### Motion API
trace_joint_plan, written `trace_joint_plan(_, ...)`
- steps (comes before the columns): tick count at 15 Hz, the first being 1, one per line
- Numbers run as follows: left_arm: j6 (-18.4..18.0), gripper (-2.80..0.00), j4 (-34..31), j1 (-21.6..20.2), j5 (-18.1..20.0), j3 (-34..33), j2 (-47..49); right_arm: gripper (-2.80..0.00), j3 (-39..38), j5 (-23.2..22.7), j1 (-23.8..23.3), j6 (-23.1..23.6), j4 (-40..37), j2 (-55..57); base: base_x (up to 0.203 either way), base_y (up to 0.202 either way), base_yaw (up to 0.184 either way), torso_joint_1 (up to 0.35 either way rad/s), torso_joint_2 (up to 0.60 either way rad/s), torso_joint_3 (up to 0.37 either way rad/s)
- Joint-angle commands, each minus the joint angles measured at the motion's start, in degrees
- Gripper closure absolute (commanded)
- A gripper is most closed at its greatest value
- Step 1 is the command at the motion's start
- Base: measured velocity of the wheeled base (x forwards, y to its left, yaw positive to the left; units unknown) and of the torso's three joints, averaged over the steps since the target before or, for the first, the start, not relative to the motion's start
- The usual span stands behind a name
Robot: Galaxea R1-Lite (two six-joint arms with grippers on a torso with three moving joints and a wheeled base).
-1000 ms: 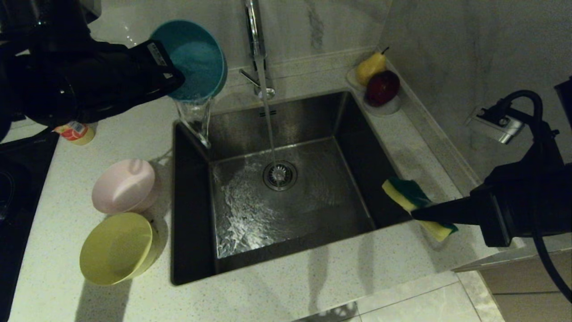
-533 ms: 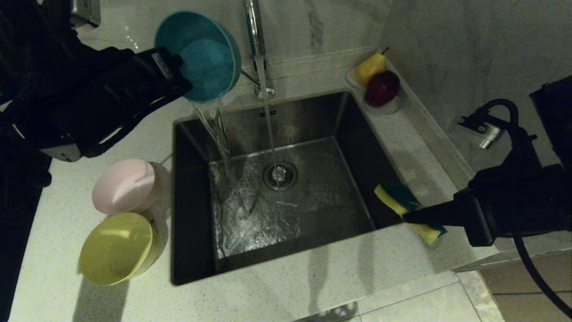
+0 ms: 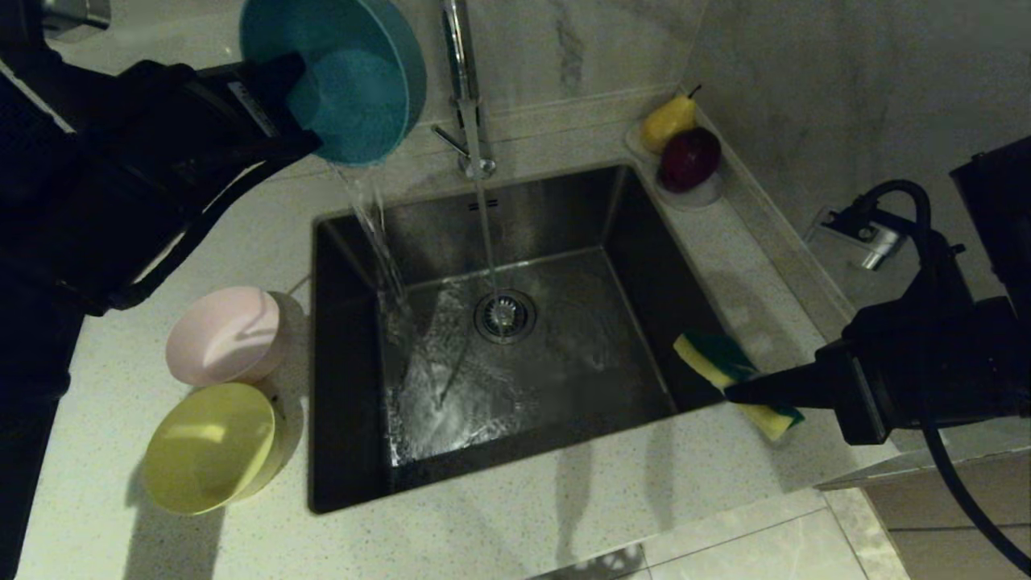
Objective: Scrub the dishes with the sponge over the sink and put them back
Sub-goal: Wash the bowl
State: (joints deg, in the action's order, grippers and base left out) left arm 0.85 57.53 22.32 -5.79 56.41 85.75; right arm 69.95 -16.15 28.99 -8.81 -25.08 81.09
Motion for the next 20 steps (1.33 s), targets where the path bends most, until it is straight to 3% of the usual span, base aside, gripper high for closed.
trace_joint_plan(1, -1.1, 0.0, 1.7, 0.0, 1.0, -0.3, -1.3, 0.0, -0.1, -0.1, 0.0, -0.2, -0.2, 0.0, 0.0, 0.0, 0.0, 0.0, 0.0, 0.0)
trace_joint_plan(7, -2.0, 0.0, 5.0, 0.0, 2.7, -0.8, -3.4, 0.0, -0.6, -1.2, 0.0, -0.2, -0.4, 0.3, 0.0, 0.0, 0.0, 0.0, 0.0, 0.0)
trace_joint_plan(11, -1.3, 0.0, 1.7, 0.0, 3.6, -1.0, -5.1, 0.0, -0.3, -2.0, 0.4, -0.3, -1.0, -0.2, 0.0, 0.0, 0.0, 0.0, 0.0, 0.0)
trace_joint_plan(14, -0.6, 0.0, -18.6, 0.1, 3.4, -0.3, -8.0, 0.0, 0.8, -5.4, 0.9, -0.3, -2.0, -1.5, 0.0, 0.0, 0.0, 0.0, 0.0, 0.0)
trace_joint_plan(17, 5.1, 0.0, -41.3, 0.2, 3.6, 1.1, -11.4, 0.0, 3.5, -9.3, 3.0, -0.4, -5.3, -1.4, 0.0, 0.0, 0.0, 0.0, 0.0, 0.0)
trace_joint_plan(18, 7.2, 0.0, -43.9, 0.3, 3.6, 1.2, -11.4, 0.0, 5.0, -9.8, 3.9, -0.4, -5.7, -1.2, 0.0, 0.0, 0.0, 0.0, 0.0, 0.0)
trace_joint_plan(20, 7.7, 0.0, -44.8, 2.5, 3.4, 0.4, -10.9, 0.0, 8.8, -11.8, 5.5, -0.5, -7.0, -0.2, 0.0, 0.0, 0.0, 0.0, 0.0, 0.0)
